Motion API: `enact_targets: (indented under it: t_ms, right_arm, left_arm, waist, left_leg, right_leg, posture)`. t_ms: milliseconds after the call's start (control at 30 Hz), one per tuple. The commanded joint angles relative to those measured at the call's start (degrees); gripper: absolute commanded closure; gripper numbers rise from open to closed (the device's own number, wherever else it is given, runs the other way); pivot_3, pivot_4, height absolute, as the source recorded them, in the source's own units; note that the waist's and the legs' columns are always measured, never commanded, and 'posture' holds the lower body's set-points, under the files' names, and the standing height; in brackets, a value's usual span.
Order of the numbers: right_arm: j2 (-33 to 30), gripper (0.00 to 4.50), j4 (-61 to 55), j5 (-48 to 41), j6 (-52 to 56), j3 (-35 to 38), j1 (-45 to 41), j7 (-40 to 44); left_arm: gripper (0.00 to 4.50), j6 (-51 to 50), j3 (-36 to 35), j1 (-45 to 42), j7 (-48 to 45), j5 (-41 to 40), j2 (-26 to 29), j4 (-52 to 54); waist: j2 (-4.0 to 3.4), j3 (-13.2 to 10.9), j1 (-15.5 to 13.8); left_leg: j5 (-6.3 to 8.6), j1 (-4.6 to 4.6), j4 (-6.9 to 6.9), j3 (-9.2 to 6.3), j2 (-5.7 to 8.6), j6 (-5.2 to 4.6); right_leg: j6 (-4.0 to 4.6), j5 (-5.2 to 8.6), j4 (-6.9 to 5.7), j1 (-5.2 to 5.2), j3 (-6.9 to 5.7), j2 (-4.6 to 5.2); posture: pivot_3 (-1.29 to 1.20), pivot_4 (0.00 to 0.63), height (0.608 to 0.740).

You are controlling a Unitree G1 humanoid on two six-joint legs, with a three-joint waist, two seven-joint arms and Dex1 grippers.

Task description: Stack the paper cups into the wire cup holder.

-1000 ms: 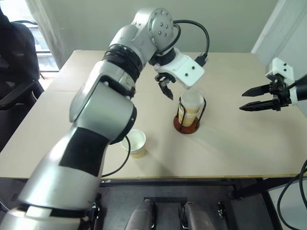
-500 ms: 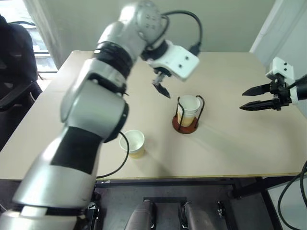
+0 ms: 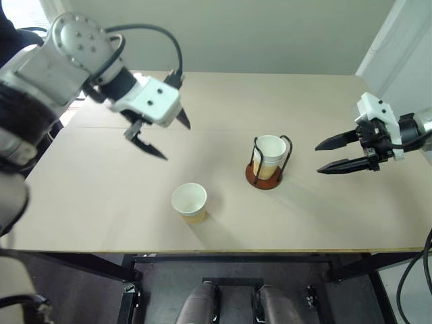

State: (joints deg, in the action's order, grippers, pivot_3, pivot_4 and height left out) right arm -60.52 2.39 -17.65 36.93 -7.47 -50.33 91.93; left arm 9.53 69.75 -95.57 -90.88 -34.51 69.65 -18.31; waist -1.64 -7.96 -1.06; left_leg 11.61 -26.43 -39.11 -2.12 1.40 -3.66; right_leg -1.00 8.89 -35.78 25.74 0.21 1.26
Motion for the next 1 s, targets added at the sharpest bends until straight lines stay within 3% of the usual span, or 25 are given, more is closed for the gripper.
enact_targets:
  t_ms: [33,167,300,433,633,1000]
  right_arm:
    - [-2.3,1.46,-2.5,-3.0,0.6,0.2,-1.1,0.6]
    - [-1.8,1.46,-1.7,-2.7,0.0,-0.2,-2.2,0.6]
    - [-1.6,1.46,-0.4,-2.3,-0.5,-0.7,-3.2,0.6]
    - [-1.9,1.46,-0.1,-2.4,-0.7,-1.2,-3.4,0.6]
    - [-1.9,1.46,0.6,-2.3,-0.7,-1.8,-4.2,0.6]
    - [-1.6,1.46,0.5,-2.2,-0.2,-1.5,-4.5,0.5]
  left_arm:
    - [0.03,-4.9,1.2,-0.8,-1.6,-5.3,5.6,13.0]
    - [0.03,-1.2,2.7,1.6,-1.6,0.3,9.5,18.7]
    - [0.03,9.1,3.7,3.4,-1.6,11.5,7.7,13.8]
    - [0.03,14.8,2.3,4.7,-1.6,16.6,4.8,8.3]
    - [0.03,17.1,2.1,6.2,-1.6,17.1,3.9,8.1]
    - [0.03,18.6,2.1,9.1,-1.6,18.2,4.0,10.9]
  waist:
    - [0.0,0.0,0.0]
    - [-0.01,0.0,0.4]
    - [-0.04,0.0,0.7]
    - [-0.04,0.0,0.9]
    - [-0.04,0.0,0.9]
    - [-0.04,0.0,0.9]
  left_leg:
    - [-0.02,0.03,0.0,-0.02,0.02,0.03]
    - [-0.15,0.23,0.08,-0.08,0.09,0.19]
    - [-0.4,0.49,0.29,-0.18,0.0,0.58]
    - [-0.54,0.46,0.54,-0.26,-0.02,1.06]
    - [-0.58,0.35,0.74,-0.26,0.0,1.16]
    - [-0.48,0.3,0.97,-0.27,-0.03,0.6]
  right_leg:
    - [0.04,0.04,0.03,-0.05,0.02,0.01]
    - [0.11,0.16,-0.07,-0.15,0.03,-0.02]
    - [0.29,0.08,-0.23,-0.21,0.04,-0.08]
    - [0.28,0.08,-0.24,-0.13,0.02,-0.09]
    - [0.63,-0.16,-0.17,0.01,0.04,-0.08]
    - [0.55,0.29,-0.14,0.18,-0.04,-0.08]
  posture:
    - [0.0,0.15,0.74]
    - [0.0,0.15,0.74]
    - [0.0,0.15,0.74]
    - [0.0,0.15,0.74]
    - [0.0,0.15,0.74]
    - [0.0,0.15,0.74]
